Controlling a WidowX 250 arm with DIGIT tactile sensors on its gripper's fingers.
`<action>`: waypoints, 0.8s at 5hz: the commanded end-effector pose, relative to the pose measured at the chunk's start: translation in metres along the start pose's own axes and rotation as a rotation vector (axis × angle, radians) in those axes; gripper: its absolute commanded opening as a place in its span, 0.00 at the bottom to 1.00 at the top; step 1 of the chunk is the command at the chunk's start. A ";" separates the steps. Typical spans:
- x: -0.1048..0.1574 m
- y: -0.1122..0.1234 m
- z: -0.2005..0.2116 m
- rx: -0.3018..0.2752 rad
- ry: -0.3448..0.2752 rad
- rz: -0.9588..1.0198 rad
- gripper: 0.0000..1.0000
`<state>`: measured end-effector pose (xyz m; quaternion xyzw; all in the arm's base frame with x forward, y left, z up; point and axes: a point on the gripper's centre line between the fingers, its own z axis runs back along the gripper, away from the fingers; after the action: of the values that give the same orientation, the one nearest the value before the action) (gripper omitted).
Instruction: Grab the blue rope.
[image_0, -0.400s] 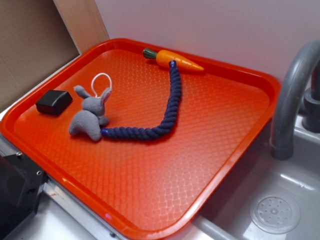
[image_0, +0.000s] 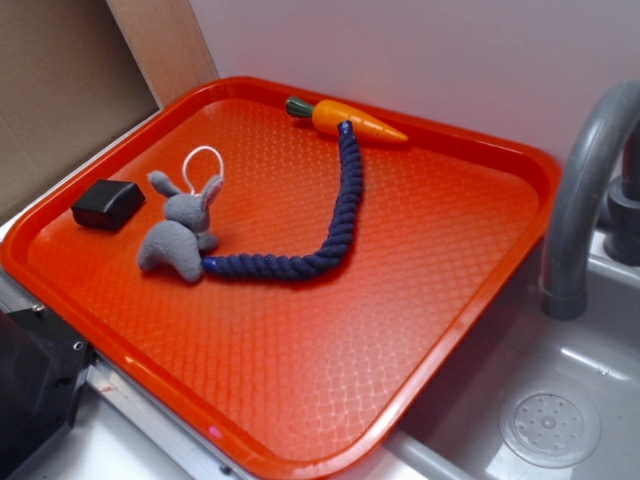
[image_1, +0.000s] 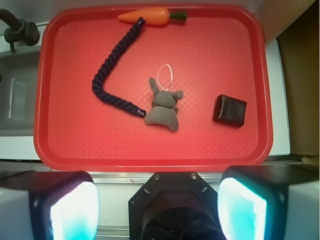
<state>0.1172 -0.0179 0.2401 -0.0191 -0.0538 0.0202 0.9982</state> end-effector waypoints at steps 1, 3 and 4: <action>0.049 -0.006 -0.020 -0.034 0.046 0.337 1.00; 0.114 -0.043 -0.075 -0.100 0.075 0.486 1.00; 0.134 -0.057 -0.091 -0.066 0.034 0.509 1.00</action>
<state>0.2565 -0.0728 0.1512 -0.0504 -0.0078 0.2693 0.9617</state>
